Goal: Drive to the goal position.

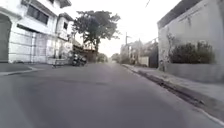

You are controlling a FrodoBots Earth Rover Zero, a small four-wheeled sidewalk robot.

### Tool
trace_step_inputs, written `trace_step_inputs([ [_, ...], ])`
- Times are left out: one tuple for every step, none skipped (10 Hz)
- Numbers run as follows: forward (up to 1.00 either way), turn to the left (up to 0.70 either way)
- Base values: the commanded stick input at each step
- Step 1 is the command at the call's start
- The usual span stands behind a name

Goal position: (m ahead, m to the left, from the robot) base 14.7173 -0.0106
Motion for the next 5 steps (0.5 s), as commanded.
trace_step_inputs([
  [1.0,0.0],
  [1.0,0.0],
  [1.0,0.0],
  [1.0,0.0],
  [1.0,0.0],
])
